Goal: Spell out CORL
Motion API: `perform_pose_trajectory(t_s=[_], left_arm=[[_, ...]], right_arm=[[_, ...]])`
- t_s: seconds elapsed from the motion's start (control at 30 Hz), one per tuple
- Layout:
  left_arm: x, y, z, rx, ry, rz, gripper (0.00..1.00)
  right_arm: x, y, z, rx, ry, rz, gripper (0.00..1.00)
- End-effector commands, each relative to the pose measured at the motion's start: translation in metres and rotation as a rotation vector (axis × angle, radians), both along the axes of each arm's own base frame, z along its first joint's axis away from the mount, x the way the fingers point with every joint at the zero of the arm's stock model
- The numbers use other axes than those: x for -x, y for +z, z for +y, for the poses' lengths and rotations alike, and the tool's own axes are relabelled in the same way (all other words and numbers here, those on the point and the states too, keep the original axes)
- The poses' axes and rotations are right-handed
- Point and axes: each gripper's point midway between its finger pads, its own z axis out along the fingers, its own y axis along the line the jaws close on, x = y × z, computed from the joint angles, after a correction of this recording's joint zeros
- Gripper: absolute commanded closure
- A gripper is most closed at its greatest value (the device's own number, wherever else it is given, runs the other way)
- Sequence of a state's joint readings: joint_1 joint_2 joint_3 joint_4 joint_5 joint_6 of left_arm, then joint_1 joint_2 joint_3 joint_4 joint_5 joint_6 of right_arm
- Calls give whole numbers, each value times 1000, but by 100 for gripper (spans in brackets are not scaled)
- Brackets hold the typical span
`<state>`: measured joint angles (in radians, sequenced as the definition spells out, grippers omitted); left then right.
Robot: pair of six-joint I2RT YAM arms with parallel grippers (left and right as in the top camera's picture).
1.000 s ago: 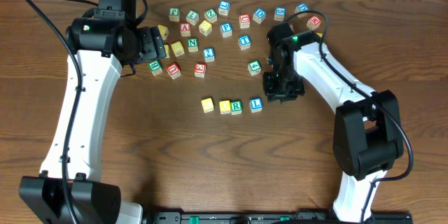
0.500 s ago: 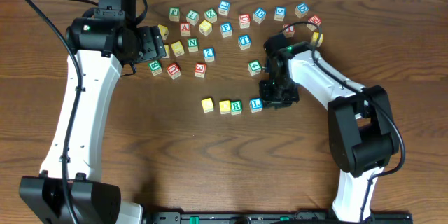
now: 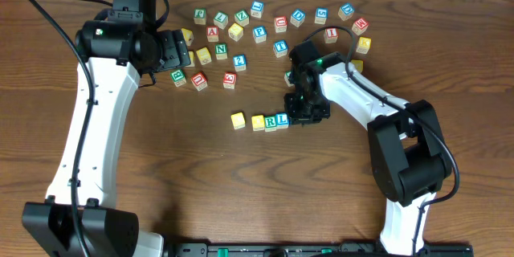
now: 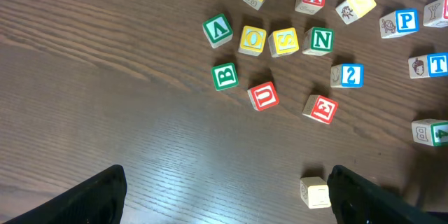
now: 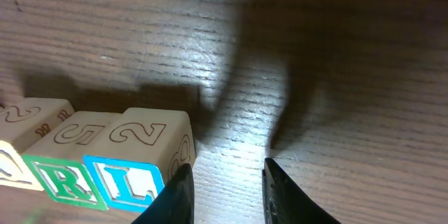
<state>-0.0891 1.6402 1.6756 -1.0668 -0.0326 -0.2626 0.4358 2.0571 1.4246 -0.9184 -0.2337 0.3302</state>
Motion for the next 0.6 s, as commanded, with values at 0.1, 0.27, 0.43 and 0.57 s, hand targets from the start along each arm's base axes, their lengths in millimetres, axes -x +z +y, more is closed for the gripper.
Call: perform_pose_trajectory(t_s=[0.1,0.27,0.43,0.57], left_arm=[[0,-4,0,-4,5,11,9],[0,-4,0,-4,4,11,9],[-1,-3,0,-4,5,6,9],[-1,-5,0,-4,5,9,9]], right_arm=[[5,-2,2,0,7,15,69],[-3,-3,-13,37,-54,6,69],[-19,-4,-10,12,-88,-46,69],[-25,-3,-4,-15,-87,-71,69]])
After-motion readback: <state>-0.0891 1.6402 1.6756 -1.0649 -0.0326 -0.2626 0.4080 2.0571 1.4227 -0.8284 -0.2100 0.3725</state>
